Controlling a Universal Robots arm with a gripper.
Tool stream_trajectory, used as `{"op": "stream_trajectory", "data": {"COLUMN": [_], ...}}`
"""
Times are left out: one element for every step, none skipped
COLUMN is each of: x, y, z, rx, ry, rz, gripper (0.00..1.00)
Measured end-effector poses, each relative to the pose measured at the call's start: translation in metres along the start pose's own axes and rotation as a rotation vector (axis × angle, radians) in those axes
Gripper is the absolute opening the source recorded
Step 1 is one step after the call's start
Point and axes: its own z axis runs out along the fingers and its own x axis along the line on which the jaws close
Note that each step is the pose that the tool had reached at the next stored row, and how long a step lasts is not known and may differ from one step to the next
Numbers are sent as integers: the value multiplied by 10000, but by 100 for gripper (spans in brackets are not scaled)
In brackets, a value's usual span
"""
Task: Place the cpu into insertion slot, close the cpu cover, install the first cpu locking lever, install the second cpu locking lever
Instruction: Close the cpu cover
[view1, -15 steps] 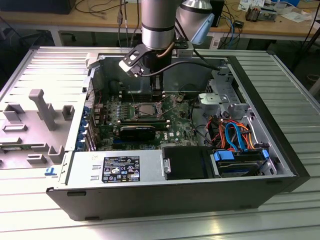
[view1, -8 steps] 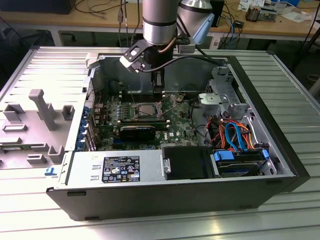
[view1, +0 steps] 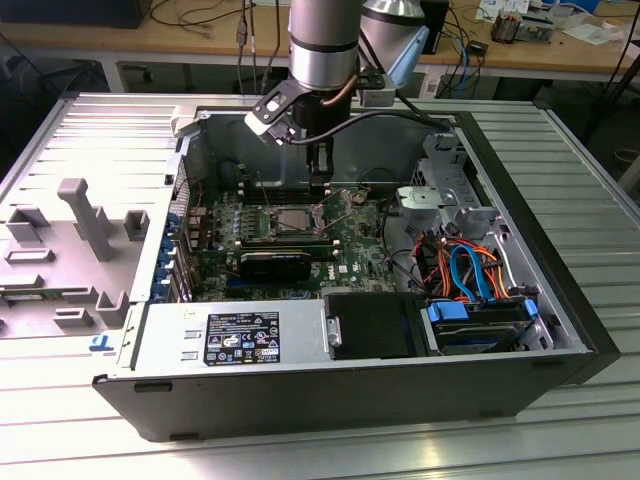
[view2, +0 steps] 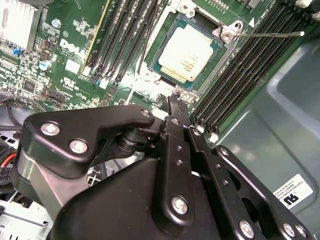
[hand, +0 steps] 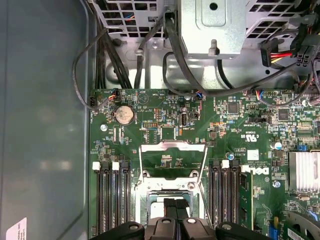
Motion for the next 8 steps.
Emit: {"op": "stream_trajectory", "data": {"x": [0, 0, 0, 0, 0, 0, 0, 0], "y": [0, 1, 1, 2, 2, 3, 3, 4], "z": [0, 0, 0, 0, 0, 0, 0, -3], "rx": [0, 0, 0, 0, -1, 0, 0, 0], "ry": [0, -1, 0, 0, 0, 0, -1, -3], "rz": [0, 0, 0, 0, 0, 0, 0, 0], "gripper": [11, 11, 11, 11, 11, 11, 11, 11]}}
